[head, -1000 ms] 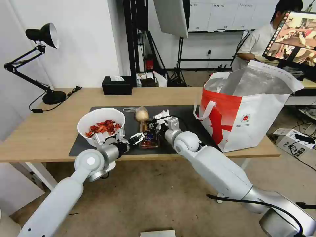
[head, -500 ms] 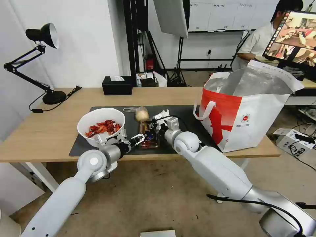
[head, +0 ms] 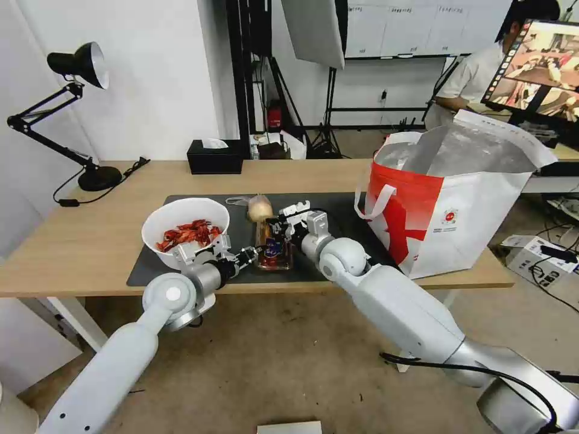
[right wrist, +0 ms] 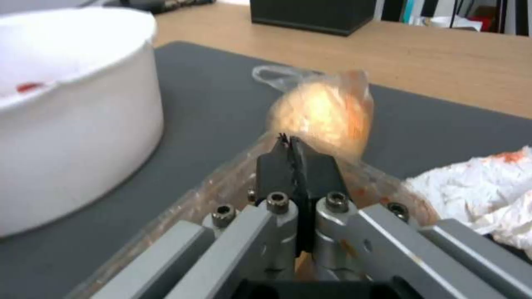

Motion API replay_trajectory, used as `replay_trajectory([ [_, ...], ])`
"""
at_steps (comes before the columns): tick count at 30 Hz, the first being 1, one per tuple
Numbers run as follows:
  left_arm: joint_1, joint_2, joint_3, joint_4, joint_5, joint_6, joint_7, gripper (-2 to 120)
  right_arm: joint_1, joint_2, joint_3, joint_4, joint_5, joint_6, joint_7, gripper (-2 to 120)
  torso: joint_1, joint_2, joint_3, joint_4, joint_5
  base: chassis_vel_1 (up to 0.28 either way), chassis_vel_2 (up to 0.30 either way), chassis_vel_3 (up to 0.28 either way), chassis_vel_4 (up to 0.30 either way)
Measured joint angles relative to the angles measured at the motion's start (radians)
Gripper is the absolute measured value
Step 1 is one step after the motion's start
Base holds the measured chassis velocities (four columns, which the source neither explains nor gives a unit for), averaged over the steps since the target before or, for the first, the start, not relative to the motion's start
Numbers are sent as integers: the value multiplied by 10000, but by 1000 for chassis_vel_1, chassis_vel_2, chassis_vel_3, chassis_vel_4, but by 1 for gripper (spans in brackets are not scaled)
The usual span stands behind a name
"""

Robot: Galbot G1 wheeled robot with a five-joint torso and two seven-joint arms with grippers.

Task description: Pick up the trash from the table and place it into the takeout bag.

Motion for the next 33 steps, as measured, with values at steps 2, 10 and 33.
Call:
replay_trajectory([
  [2, 37, 0, -25, -25, 11, -3, 11, 0, -81, -80, 87, 158, 93, 38, 1, 0, 0, 0, 0, 0, 0, 0, 0, 0, 0],
  [10, 74, 77, -240, -464, 29, -183, 15, 0, -698, -491, 869, 1212, 593, 874, 51, 0, 0, 0, -1, 1, 0, 0, 0, 0, 0],
  [33, -2505, 920, -207, -1057, 362, -1853, 313, 0, -8736, -3664, 5746, 7197, -674, 3608, 395, 70, -2, 2, -1, -3, 2, 0, 0, 0, 0],
])
